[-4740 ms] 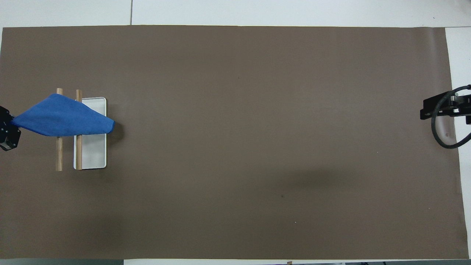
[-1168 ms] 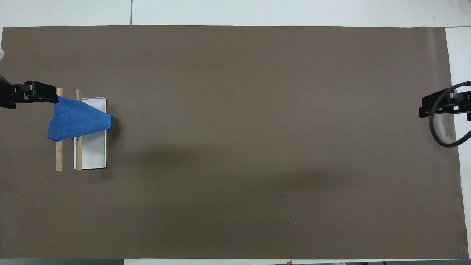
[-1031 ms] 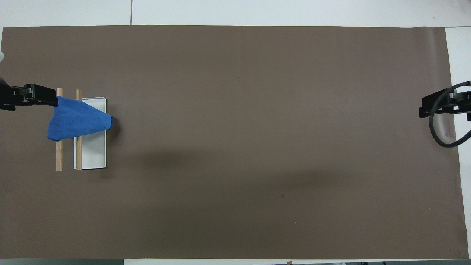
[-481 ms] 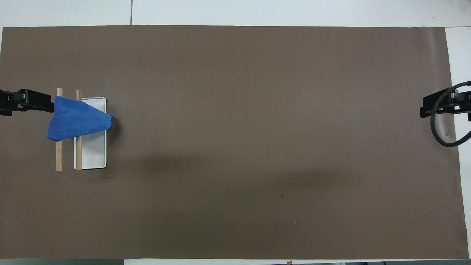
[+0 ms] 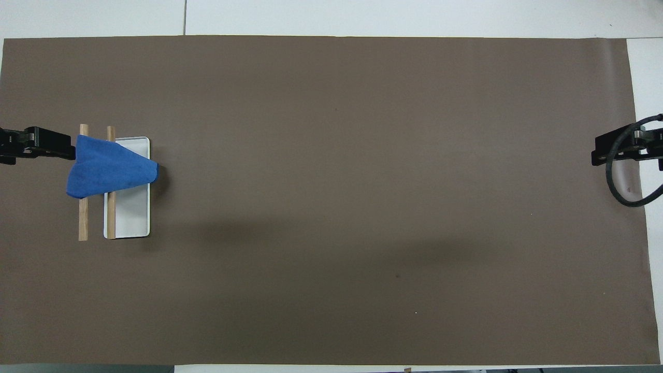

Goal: Right arm passes towel to left arm to hang

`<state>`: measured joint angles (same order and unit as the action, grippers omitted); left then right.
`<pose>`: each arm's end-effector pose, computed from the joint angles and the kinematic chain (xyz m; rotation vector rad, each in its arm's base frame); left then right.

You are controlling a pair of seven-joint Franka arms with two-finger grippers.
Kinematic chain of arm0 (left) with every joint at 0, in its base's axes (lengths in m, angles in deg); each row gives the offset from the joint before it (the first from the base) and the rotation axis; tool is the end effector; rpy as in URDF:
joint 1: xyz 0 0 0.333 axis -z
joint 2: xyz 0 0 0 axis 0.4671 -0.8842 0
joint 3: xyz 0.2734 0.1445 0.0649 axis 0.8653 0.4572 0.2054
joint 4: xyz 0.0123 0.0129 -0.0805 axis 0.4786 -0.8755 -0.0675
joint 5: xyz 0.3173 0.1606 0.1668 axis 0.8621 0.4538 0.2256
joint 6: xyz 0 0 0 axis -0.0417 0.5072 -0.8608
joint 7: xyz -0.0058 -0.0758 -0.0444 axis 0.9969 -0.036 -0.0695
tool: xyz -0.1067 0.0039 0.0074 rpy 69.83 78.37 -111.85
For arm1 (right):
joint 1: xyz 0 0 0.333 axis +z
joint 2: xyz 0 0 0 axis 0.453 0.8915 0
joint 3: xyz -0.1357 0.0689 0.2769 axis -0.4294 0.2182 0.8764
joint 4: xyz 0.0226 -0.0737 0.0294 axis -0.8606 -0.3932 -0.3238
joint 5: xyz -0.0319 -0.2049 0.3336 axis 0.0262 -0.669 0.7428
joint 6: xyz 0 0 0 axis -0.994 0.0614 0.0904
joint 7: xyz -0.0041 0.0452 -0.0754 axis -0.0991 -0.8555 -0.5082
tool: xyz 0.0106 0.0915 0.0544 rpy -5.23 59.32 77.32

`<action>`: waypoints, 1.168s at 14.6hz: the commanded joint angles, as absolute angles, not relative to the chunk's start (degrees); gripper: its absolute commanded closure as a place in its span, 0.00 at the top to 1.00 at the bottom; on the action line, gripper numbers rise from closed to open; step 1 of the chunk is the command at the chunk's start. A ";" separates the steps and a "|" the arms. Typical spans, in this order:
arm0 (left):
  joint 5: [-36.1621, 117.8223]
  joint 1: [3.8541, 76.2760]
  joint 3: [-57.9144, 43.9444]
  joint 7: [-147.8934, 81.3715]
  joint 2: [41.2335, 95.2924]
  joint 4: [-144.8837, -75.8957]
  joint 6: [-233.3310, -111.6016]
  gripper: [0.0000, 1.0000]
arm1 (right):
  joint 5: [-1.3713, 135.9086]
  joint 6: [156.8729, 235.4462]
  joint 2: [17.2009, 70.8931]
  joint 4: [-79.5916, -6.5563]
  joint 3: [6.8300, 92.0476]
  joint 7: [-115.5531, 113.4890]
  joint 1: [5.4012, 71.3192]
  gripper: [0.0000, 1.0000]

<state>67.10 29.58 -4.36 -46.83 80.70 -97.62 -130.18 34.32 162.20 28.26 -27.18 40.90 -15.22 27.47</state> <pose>0.5487 -0.0187 0.6050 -3.1240 0.0097 -0.0592 0.5395 -0.0125 0.6394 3.0903 -0.1917 -0.0989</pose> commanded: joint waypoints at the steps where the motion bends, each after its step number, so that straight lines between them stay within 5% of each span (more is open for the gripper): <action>1: 67.20 29.17 -4.40 -47.91 81.05 -97.08 -128.83 1.00 | 34.04 162.50 28.27 -27.30 41.18 -14.48 26.94 1.00; 17: 67.11 29.87 -4.92 -47.21 81.49 -97.52 -128.48 1.00 | 34.22 162.58 28.18 -27.65 41.27 -14.13 27.11 1.00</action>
